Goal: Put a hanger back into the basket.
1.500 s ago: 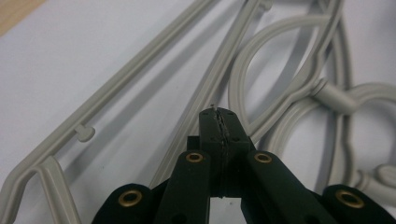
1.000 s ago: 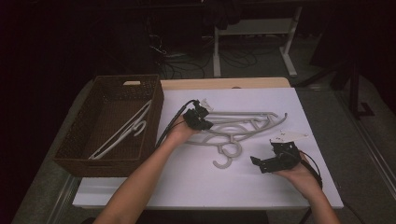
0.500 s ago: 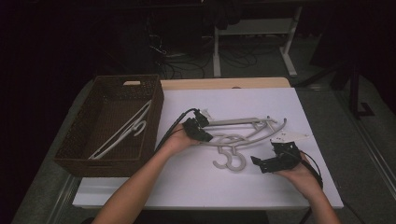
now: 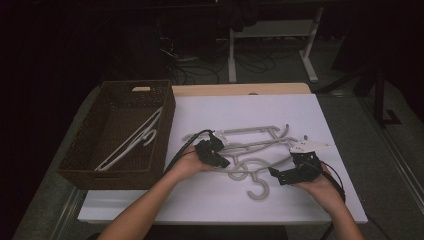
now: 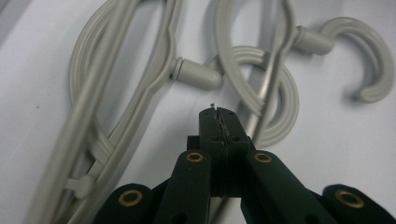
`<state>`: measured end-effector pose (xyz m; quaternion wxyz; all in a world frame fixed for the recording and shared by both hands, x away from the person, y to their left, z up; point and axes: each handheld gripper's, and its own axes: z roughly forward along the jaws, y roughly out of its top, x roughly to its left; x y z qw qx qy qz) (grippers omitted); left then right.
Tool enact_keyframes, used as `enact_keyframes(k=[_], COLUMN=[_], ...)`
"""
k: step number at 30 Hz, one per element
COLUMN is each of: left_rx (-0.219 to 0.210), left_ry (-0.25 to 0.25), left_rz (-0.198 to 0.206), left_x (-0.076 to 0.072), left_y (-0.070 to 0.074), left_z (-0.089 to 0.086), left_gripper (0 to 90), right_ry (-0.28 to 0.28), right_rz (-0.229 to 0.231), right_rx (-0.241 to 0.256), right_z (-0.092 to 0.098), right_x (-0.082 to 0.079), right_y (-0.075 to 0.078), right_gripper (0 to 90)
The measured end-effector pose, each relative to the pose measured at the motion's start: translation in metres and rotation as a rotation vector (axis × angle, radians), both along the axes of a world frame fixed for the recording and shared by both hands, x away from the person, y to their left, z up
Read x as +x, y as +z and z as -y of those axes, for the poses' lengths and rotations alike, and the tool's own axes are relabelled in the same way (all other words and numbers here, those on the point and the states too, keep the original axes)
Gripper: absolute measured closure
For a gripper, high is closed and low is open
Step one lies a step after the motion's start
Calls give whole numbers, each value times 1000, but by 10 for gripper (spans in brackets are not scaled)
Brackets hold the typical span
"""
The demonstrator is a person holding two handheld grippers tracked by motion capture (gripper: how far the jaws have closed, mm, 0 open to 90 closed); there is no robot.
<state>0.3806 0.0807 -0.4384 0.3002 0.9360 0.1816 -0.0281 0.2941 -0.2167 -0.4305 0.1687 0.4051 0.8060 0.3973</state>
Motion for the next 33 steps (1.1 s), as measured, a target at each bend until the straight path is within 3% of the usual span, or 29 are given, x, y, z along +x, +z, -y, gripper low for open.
enact_keyframes(k=[3, 7, 9, 11, 13, 16, 19, 23, 28, 33], left_rx=[-48, -118, -112, -79, -62, -21, -19, 20, 24, 31], left_ry=[6, -41, -79, -116, -162, -174, -184, -207, -224, -231], left_rz=[14, 14, 10, 24, 18, 69, 80, 100, 142, 140], left_x=[-2, -7, -11, -15, -18, -22, -20, -20, -22, -22], left_y=[6, 14, 14, 11, 7, 2, 0, -7, -8, -8], left_z=[-6, -13, -13, -11, -9, -5, -3, -1, -1, -1], left_gripper=[805, 659, 609, 555, 560, 546, 556, 616, 676, 734], right_ry=[2, -3, -3, -1, -1, -3, -2, -1, -1, -2], right_rz=[1, -2, -3, -5, -4, -4, -5, -6, -7, -7], right_rx=[-1, 2, -1, -2, -3, -2, -3, -3, -4, -3], right_z=[0, 1, 1, 0, 0, 0, 0, 0, 0, 0], right_x=[0, 0, 1, 0, 0, 0, 0, 0, 0, 0], right_y=[0, -1, -1, -1, -1, -1, -1, -2, -2, -2], right_gripper=[0, 0, 0, 0, 0, 0, 0, 0, 0, 0])
